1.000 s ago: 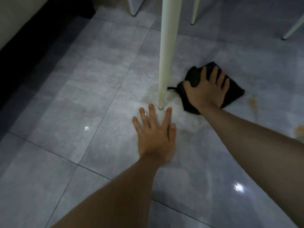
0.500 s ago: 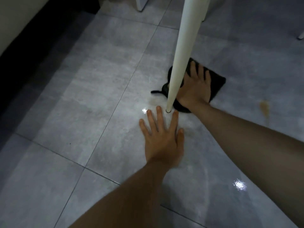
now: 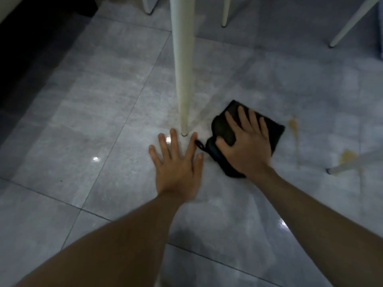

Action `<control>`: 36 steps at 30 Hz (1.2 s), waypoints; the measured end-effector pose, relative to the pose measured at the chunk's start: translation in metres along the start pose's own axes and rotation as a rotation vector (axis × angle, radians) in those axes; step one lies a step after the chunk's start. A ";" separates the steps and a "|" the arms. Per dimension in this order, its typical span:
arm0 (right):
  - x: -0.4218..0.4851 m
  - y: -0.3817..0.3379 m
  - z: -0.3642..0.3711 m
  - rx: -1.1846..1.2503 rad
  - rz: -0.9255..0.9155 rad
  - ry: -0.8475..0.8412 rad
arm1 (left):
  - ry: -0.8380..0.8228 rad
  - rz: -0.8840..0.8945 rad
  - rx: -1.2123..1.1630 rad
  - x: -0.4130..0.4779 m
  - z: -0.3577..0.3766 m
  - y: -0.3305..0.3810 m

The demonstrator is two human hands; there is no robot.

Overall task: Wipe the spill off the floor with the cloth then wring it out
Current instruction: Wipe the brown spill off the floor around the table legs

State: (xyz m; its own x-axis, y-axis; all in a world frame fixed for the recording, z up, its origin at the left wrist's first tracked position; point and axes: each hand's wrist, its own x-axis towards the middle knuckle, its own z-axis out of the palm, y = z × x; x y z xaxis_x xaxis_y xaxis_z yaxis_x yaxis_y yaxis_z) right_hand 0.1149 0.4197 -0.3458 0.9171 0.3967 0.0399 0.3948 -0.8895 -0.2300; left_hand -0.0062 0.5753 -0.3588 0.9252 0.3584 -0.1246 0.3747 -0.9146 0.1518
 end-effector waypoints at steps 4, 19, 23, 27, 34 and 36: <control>0.002 0.038 -0.012 -0.051 0.168 -0.066 | -0.008 -0.001 0.039 0.001 -0.003 0.001; -0.049 0.078 -0.022 -0.009 0.265 -0.014 | 0.217 0.338 -0.251 -0.001 -0.005 0.083; -0.042 0.080 -0.016 0.006 0.318 0.073 | 0.010 0.254 -0.023 0.028 0.006 0.116; -0.038 0.091 -0.019 -0.018 0.422 0.015 | -0.003 0.259 0.009 0.030 0.013 0.114; 0.034 0.082 -0.020 -0.019 0.305 -0.011 | -0.034 0.226 -0.019 0.033 0.013 0.117; 0.005 0.079 -0.022 -0.016 0.187 0.013 | -0.048 0.236 -0.019 0.033 0.011 0.114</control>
State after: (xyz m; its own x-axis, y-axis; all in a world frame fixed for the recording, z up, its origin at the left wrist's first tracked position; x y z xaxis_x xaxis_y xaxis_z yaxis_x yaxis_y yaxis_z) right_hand 0.1523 0.3462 -0.3422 0.9751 0.2214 0.0110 0.2184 -0.9510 -0.2188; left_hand 0.0661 0.4807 -0.3568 0.9835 0.1256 -0.1301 0.1502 -0.9680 0.2010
